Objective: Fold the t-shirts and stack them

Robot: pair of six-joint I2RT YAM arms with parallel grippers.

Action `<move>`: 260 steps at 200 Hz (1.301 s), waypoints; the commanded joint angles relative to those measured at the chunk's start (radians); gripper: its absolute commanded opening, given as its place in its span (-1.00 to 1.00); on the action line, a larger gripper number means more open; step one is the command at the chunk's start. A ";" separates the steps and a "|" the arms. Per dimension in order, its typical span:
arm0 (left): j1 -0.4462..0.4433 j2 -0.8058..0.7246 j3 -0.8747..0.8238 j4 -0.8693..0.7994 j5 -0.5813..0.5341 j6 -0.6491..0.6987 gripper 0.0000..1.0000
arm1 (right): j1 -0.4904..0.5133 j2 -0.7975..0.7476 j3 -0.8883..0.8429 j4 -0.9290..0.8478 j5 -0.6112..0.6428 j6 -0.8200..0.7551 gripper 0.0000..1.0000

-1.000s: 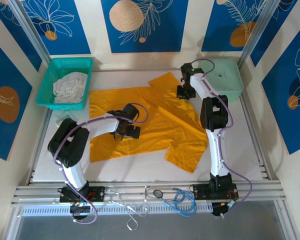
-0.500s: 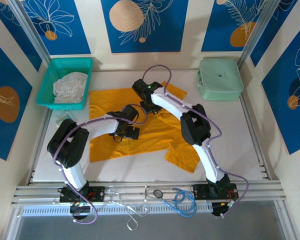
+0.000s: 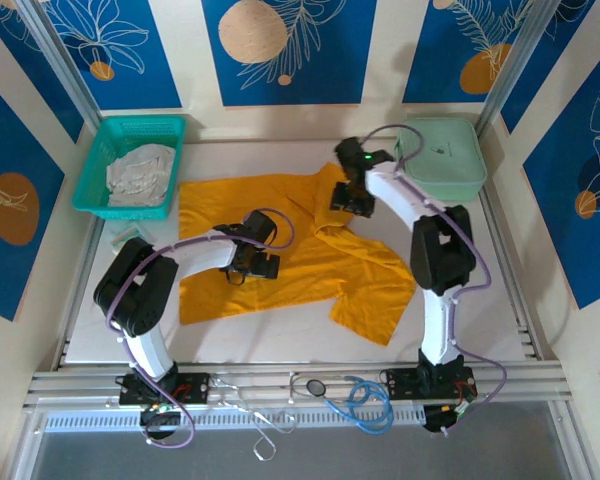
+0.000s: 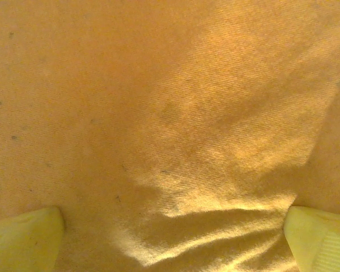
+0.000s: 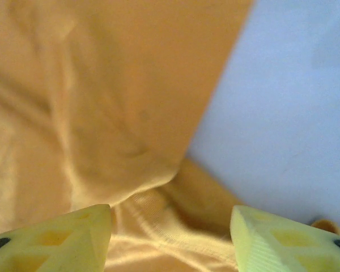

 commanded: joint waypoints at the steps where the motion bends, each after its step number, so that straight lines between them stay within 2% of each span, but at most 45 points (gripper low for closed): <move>1: 0.003 -0.018 -0.030 0.003 0.034 -0.027 0.99 | -0.058 0.006 -0.091 0.167 -0.258 0.118 0.28; 52: -0.002 -0.035 -0.064 0.020 0.049 -0.053 1.00 | -0.100 0.079 -0.158 0.343 -0.408 0.280 0.43; 118: -0.003 -0.043 -0.080 0.024 0.048 -0.055 1.00 | -0.097 0.077 -0.318 0.531 -0.439 0.445 0.42; 132: -0.003 -0.041 -0.078 0.024 0.049 -0.052 1.00 | -0.097 0.075 -0.326 0.548 -0.426 0.447 0.26; 146: -0.004 -0.042 -0.078 0.022 0.051 -0.052 1.00 | -0.100 0.081 -0.310 0.553 -0.412 0.436 -0.06; 162: -0.005 -0.048 -0.087 0.023 0.051 -0.054 1.00 | -0.101 0.092 -0.265 0.535 -0.398 0.414 -0.52; 192: -0.004 -0.056 -0.117 0.020 0.043 -0.061 1.00 | -0.103 0.086 -0.146 0.442 -0.360 0.343 -1.00; 226: -0.005 -0.050 -0.142 0.000 0.013 -0.058 1.00 | -0.112 0.105 0.115 0.223 -0.214 0.151 -1.00; 260: -0.005 -0.040 -0.143 -0.025 -0.023 -0.040 1.00 | -0.113 0.309 0.562 -0.017 -0.058 -0.158 -1.00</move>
